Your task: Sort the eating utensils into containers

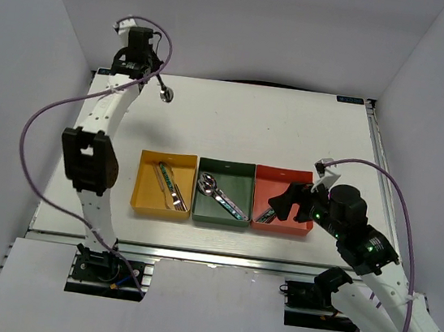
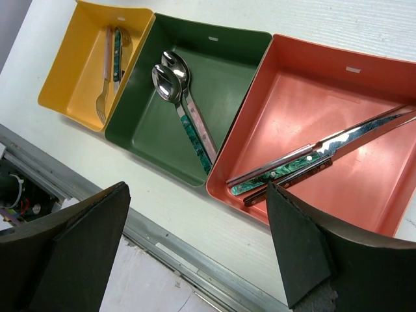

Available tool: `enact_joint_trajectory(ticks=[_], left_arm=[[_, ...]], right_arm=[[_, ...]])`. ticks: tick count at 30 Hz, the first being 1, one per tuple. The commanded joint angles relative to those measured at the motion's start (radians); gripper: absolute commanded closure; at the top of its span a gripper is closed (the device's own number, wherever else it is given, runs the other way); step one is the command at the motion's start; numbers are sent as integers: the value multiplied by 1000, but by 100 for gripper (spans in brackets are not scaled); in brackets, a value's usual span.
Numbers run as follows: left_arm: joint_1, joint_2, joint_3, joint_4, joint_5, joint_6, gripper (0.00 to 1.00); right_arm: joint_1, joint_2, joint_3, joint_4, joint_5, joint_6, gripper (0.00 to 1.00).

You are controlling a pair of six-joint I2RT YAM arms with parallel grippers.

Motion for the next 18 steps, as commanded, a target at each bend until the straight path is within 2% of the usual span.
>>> enact_joint_trajectory(ticks=[1,4,5,6,8,9,10,12,14,15,18], left_arm=[[-65,-206,-100,65,-40,-208,100],[-170,-335,-290,47,-204,-335,100],[-199,-433,-345,47,-242,-420,100],[-264,-484,-476,68,-302,-456,100],[-340,-628,-610,123,-352,-563,100],[-430,-665,-669,130,-423,-599,100],[-478,-695,-751,121,-460,-633,100],[-606,-741,-810,67,-526,-733,100],[-679,-755,-885,35,-587,-824,100],[-744,-764,-914,44,-601,-841,100],[-843,-733,-979,56,-626,-880,100]], right_arm=[[-1,-32,10,24,-6,18,11],[-3,-56,25,4,32,23,11],[-1,-61,48,-8,91,20,11],[-1,-64,64,-22,110,17,11],[-1,-60,117,-54,153,8,11],[-1,-50,137,-68,164,3,11],[-3,-46,156,-83,173,2,11],[-1,-40,192,-117,210,8,11],[-1,-46,199,-119,210,6,11],[-1,-53,196,-117,206,6,11],[-1,-66,177,-109,193,8,11]])
